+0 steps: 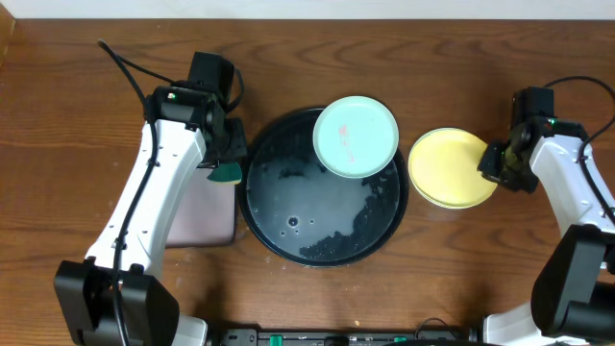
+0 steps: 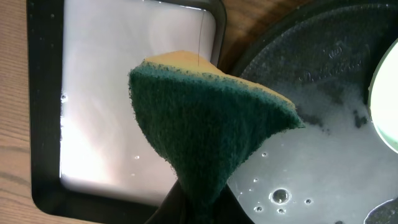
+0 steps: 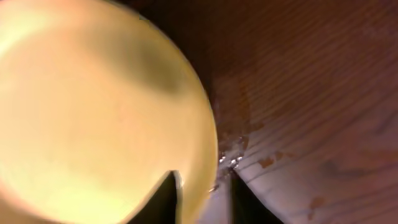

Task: Clean dirty plates on tray and stack at the side
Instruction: 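Lift the yellow plate with the right gripper and stack it on the green plate, then move the right gripper to the remaining pale green plate rim and grasp it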

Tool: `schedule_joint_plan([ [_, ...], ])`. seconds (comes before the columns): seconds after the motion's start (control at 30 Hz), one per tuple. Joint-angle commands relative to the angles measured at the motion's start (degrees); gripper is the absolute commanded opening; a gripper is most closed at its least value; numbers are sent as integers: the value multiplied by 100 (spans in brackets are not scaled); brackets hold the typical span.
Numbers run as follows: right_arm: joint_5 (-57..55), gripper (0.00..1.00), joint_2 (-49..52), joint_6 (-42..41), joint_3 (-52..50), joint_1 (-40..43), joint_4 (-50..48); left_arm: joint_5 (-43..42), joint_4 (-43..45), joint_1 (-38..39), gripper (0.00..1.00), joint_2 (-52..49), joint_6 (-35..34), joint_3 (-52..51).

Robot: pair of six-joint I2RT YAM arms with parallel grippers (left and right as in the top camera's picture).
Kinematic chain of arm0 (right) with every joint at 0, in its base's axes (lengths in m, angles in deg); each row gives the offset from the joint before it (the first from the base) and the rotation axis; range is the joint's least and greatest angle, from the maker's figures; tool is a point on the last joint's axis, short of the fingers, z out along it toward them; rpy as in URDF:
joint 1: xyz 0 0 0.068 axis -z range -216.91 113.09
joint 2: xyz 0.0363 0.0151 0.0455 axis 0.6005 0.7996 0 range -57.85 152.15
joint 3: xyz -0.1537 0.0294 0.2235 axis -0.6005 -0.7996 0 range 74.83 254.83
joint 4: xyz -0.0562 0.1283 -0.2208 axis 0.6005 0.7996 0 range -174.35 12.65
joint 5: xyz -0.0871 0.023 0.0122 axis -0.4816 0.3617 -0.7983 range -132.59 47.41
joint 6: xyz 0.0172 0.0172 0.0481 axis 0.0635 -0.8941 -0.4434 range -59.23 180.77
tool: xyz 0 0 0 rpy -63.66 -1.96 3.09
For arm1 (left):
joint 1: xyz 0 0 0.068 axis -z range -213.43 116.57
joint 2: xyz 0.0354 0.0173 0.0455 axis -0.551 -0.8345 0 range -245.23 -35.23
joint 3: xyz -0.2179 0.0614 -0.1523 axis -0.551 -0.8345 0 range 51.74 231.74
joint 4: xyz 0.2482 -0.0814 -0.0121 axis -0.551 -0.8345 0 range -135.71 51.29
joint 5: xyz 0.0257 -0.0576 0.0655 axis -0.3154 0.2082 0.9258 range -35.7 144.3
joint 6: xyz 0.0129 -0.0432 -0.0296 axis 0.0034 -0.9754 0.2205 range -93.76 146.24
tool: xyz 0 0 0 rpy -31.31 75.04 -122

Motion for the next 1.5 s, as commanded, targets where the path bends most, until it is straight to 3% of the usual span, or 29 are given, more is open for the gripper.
schedule_joint_plan([
  [0.0, -7, 43, 9, 26, 33, 42, -136, 70, 4, -24, 8, 44, 116, -22],
  [0.03, 116, 50, 9, 31, 48, 42, -197, 70, 4, -24, 7, 44, 116, -22],
  [0.13, 1014, 58, 4, 518, 212, 7, -328, 70, 4, -24, 7, 46, 116, -22],
  [0.3, 2041, 60, 4, 841, 675, -308, -643, 70, 20, -24, 8, 44, 114, -22],
  [0.57, 1904, 54, 260, 844, 1412, -1320, -1198, 70, 48, -24, 7, 46, 116, -22],
  [0.83, 1624, 61, 1663, 1447, 2627, -1943, -914, 70, 46, -24, 7, 44, 116, -22],
  [1.0, 1412, 61, 2155, 1733, 2745, -2074, -780, 70, 42, -24, 7, 44, 116, -22],
  [1.13, 1403, 53, 2369, 1917, 2743, -2098, -603, 70, 44, -24, 7, 44, 116, -22],
  [1.2, 1405, 40, 2433, 1915, 2743, -2096, -562, 70, 44, -24, 7, 44, 116, -22],
  [1.27, 1412, 19, 2446, 1912, 2741, -2092, -544, 70, 44, -24, 7, 44, 116, -22],
  [1.33, 1414, 8, 2444, 1912, 2739, -2094, -542, 70, 44, -24, 7, 44, 116, -22],
  [1.47, 1414, 10, 2448, 1912, 2730, -2131, -442, 70, 46, -24, 7, 44, 116, -22],
])
